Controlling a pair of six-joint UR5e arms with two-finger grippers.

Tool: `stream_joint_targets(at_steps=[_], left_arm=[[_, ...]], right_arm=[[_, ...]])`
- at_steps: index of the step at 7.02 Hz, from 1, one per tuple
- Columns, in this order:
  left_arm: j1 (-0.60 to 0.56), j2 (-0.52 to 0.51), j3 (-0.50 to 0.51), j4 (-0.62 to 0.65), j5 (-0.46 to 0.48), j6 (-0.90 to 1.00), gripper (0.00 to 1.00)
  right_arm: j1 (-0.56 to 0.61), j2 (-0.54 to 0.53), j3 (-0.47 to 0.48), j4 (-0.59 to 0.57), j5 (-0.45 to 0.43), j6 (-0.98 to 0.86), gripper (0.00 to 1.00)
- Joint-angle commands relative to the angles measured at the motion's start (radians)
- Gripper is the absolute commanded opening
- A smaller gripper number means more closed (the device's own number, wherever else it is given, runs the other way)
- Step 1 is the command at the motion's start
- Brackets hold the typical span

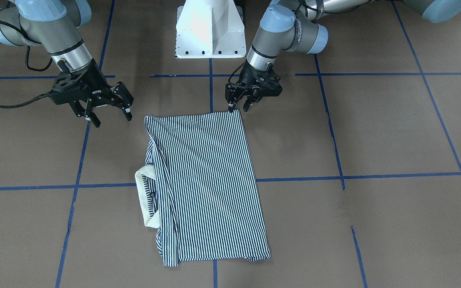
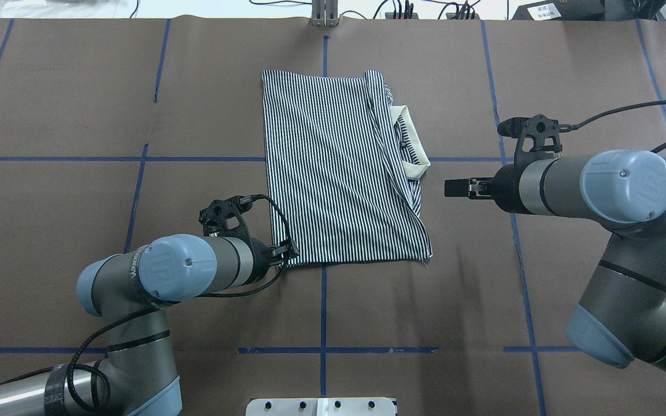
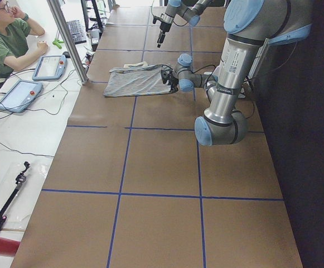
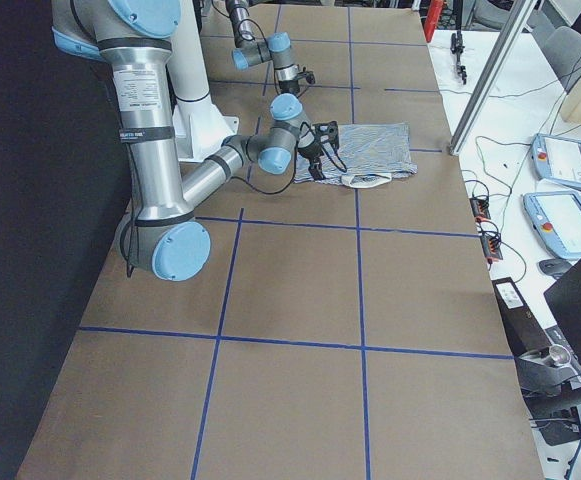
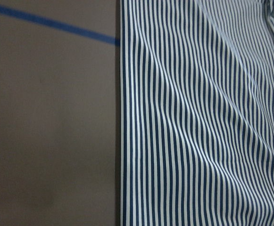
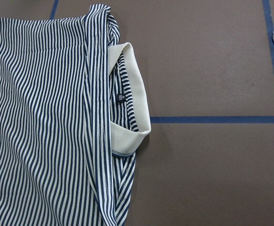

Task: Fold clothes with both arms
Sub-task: 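Lower the left gripper to the shirt's edge nearest the robot while the right gripper waits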

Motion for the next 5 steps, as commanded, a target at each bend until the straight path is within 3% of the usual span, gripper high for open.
stream_joint_targets(at_steps=[1, 5], left_arm=[[0.008, -0.001, 0.017, 0.001, 0.003, -0.035, 0.55], [0.008, -0.010, 0.025, 0.001, 0.003, -0.037, 0.52]], right_arm=[[0.000, 0.000, 0.000, 0.000, 0.000, 0.008, 1.00], [0.000, -0.001, 0.000, 0.002, 0.000, 0.008, 1.00]])
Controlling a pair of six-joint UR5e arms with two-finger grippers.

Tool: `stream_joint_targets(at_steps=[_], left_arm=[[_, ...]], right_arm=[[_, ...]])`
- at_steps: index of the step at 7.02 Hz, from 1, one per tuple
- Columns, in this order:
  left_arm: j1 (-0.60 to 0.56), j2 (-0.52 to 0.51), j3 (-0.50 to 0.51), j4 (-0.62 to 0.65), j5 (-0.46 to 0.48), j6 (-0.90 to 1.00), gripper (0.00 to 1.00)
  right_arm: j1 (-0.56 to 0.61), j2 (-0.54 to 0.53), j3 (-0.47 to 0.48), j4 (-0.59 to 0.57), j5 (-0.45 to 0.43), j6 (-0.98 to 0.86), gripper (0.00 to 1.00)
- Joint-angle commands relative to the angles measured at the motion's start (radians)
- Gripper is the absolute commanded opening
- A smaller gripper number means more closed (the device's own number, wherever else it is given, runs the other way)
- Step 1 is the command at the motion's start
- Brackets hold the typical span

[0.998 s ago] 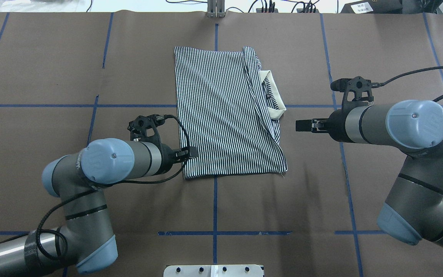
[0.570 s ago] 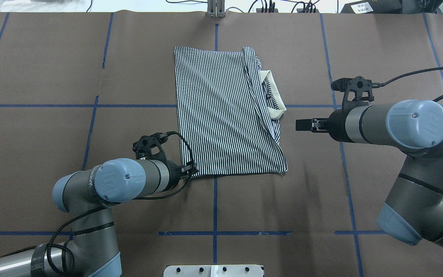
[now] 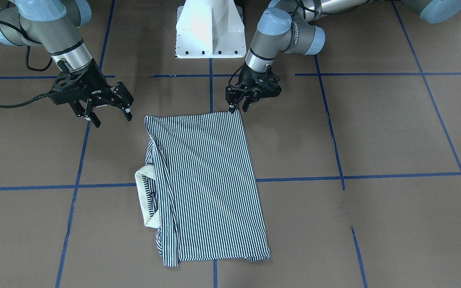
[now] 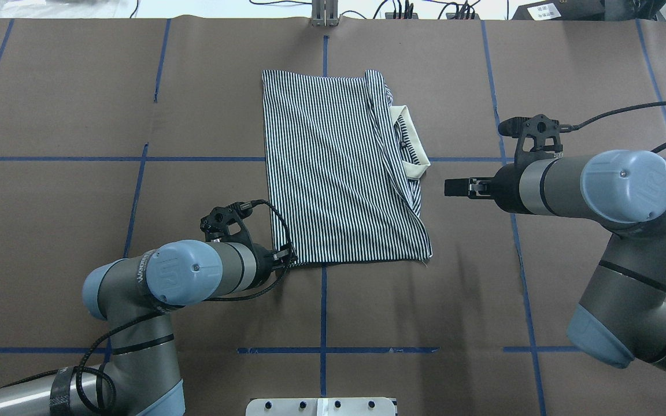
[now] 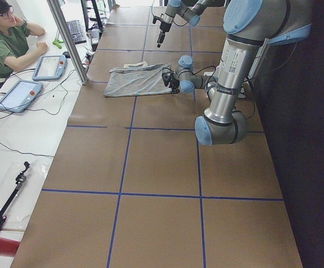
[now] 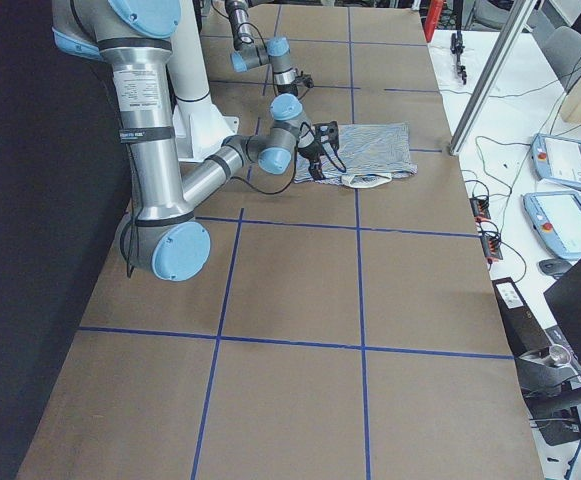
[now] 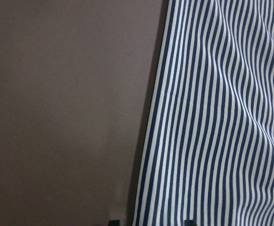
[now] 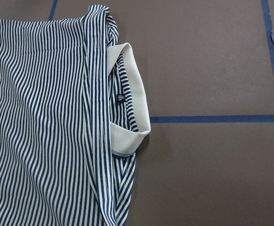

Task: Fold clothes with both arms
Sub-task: 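Lower the left gripper to the shirt's edge nearest the robot while the right gripper waits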

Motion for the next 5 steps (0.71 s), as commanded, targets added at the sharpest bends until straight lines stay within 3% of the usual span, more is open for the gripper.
stream_joint_targets(at_steps=[1, 5], left_arm=[[0.000, -0.007, 0.011, 0.000, 0.000, -0.001, 0.52], [0.000, -0.011, 0.022, 0.000, 0.000, 0.001, 0.51]], right_arm=[[0.000, -0.001, 0.000, 0.000, -0.001, 0.000, 1.00], [0.000, -0.002, 0.000, 0.000, -0.001, 0.000, 1.00]])
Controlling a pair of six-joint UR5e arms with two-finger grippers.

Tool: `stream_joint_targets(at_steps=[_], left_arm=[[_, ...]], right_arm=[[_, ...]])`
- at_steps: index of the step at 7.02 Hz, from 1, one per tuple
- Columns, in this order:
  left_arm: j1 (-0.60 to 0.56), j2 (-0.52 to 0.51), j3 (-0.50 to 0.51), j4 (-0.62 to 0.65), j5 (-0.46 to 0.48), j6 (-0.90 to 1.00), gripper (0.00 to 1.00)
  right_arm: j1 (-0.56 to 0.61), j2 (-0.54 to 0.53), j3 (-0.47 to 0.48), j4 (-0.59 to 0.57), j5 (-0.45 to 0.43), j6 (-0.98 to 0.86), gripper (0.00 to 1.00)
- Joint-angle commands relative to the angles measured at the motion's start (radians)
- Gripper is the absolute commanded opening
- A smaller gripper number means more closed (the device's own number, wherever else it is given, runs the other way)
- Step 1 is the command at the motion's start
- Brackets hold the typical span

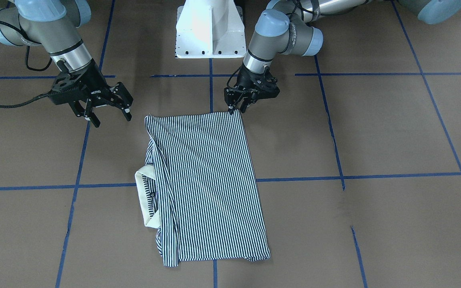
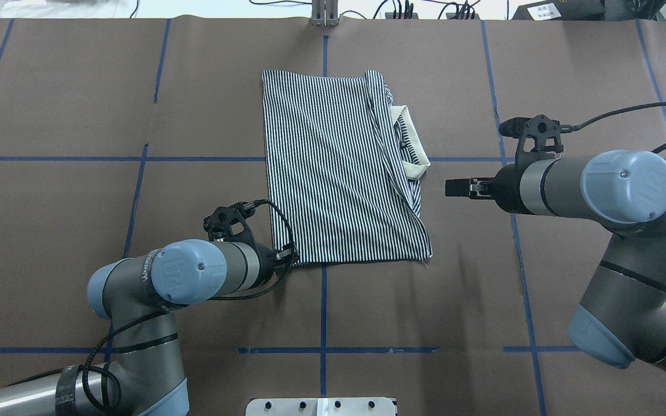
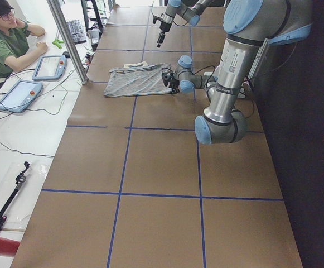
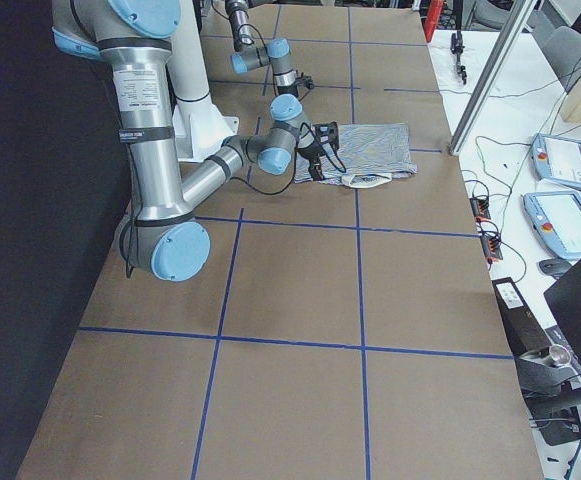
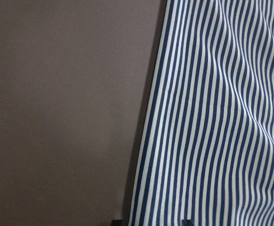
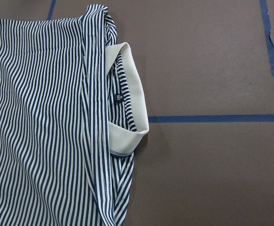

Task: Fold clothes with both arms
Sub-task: 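Lower the left gripper to the shirt's edge nearest the robot while the right gripper waits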

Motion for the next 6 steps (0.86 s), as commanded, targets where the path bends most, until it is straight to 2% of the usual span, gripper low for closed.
stream_joint_targets(at_steps=[1, 2, 3, 4, 5, 6], left_arm=[[0.000, -0.002, 0.006, 0.000, 0.000, 0.001, 0.51], [0.000, -0.006, 0.006, 0.000, 0.000, 0.001, 0.50], [0.000, -0.006, 0.006, 0.000, 0.000, 0.001, 0.42], [0.000, -0.006, 0.006, 0.000, 0.008, 0.001, 0.26], [0.000, -0.006, 0.007, 0.000, 0.020, 0.004, 0.00], [0.000, -0.006, 0.006, 0.000, 0.021, 0.010, 0.00]], right_arm=[[0.000, 0.000, -0.002, -0.001, 0.002, 0.000, 1.00], [0.000, 0.000, 0.000, 0.001, 0.000, 0.000, 1.00], [0.002, 0.000, 0.000, 0.001, 0.002, 0.000, 1.00], [0.000, 0.000, 0.000, 0.001, 0.000, 0.000, 1.00], [0.000, 0.000, 0.000, -0.001, 0.000, 0.000, 1.00], [0.000, 0.000, -0.002, -0.001, 0.000, 0.000, 1.00]])
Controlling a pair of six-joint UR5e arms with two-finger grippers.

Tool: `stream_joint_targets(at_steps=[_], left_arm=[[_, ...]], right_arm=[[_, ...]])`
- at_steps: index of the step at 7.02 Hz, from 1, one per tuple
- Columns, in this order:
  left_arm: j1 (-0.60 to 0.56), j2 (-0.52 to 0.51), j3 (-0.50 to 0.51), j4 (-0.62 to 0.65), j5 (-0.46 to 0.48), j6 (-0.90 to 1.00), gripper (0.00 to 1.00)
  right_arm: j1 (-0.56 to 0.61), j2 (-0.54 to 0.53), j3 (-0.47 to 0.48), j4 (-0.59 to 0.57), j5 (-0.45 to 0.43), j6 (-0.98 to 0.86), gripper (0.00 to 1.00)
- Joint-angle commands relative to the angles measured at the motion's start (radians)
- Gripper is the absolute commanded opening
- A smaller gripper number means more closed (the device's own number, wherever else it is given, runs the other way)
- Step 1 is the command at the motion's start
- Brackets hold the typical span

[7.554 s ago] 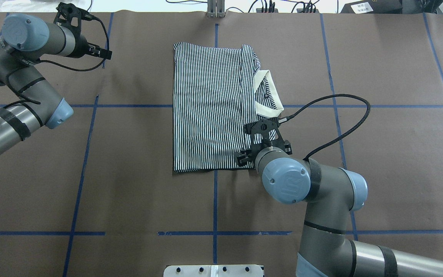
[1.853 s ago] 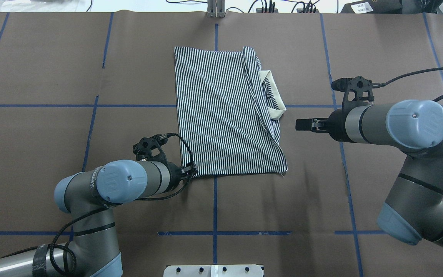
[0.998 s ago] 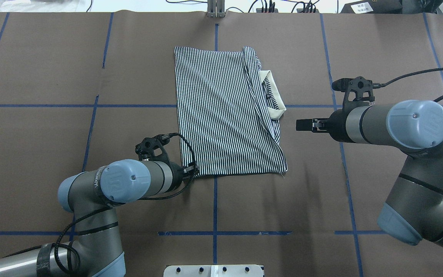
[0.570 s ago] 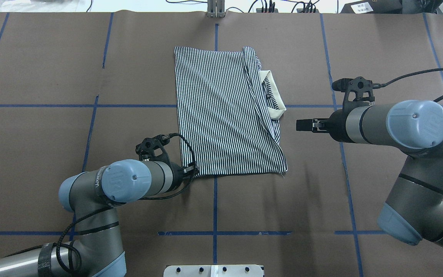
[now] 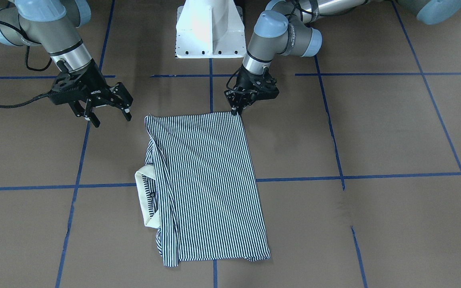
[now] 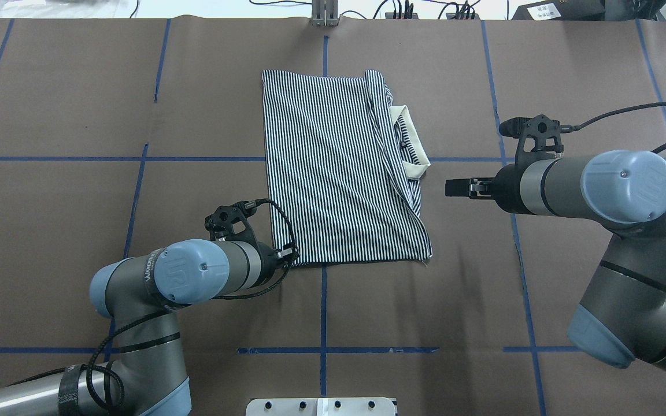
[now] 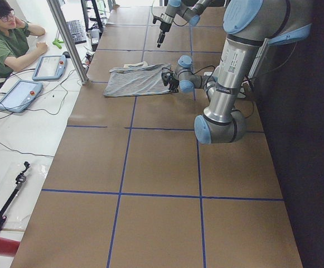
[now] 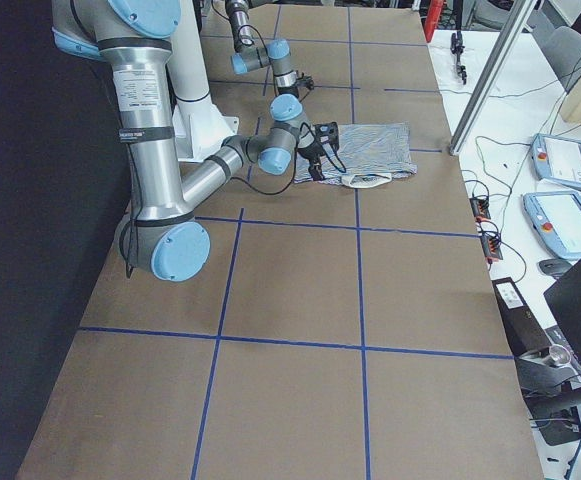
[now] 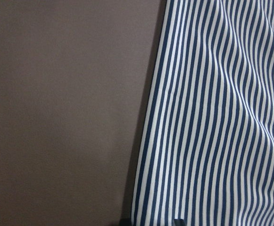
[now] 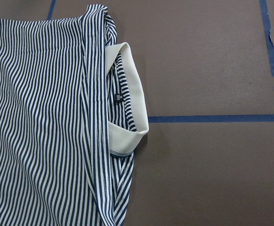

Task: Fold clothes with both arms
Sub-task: 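Lower the left gripper to the shirt's edge nearest the robot while the right gripper waits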

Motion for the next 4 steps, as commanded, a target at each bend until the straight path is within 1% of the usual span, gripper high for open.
stream_joint_targets(at_steps=[1, 3, 4], left_arm=[[0.000, 0.000, -0.002, 0.000, 0.006, 0.009, 0.00], [-0.008, 0.008, -0.014, 0.000, 0.006, 0.010, 0.00], [-0.009, 0.012, -0.028, 0.002, 0.006, 0.010, 0.00]], right_arm=[[0.000, 0.000, -0.001, -0.001, 0.000, 0.001, 1.00], [-0.003, 0.011, 0.002, -0.007, 0.000, 0.082, 0.99], [-0.011, 0.031, 0.002, -0.019, 0.006, 0.201, 0.95]])
